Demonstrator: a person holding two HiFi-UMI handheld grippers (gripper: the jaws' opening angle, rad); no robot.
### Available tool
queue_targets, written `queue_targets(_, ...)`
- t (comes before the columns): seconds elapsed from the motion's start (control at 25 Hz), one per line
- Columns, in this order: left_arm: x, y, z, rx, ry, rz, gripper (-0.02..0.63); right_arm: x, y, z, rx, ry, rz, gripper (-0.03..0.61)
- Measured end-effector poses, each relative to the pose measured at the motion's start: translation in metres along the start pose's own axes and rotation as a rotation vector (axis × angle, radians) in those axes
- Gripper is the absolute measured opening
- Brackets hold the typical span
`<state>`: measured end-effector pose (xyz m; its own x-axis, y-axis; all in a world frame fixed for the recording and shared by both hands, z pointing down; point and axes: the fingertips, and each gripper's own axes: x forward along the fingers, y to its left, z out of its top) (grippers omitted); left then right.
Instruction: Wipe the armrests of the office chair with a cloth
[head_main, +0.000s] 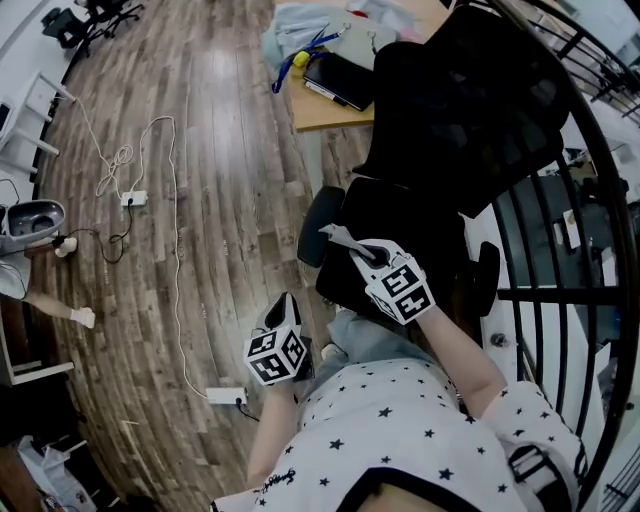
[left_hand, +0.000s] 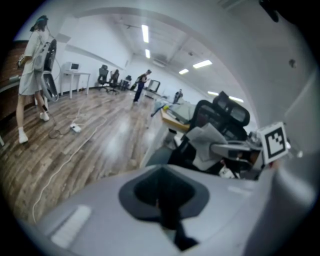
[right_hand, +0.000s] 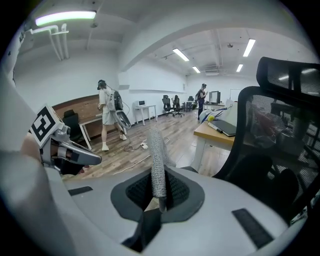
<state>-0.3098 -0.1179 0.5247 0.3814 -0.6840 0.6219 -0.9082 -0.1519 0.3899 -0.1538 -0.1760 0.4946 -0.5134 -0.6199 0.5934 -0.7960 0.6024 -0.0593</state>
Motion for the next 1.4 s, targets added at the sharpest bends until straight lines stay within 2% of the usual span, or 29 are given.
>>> queue_targets(0.72,0.073,0.0,0.019,-0.032,0.074,0.034,0.008,0.09,-0.098,0.001,-0.042,0.079,-0.016,0.025)
queue_targets(1.08,0.098,0.004,0.015,-0.075,0.096,0.053,0.008,0.142,-0.129,-0.015,-0.079,0.166,-0.006,0.025)
queue_targets(1.4,0.116,0.006,0.011,-0.08,0.123,0.051,0.008,0.179,-0.144,-0.023,-0.114,0.216,-0.003,0.025)
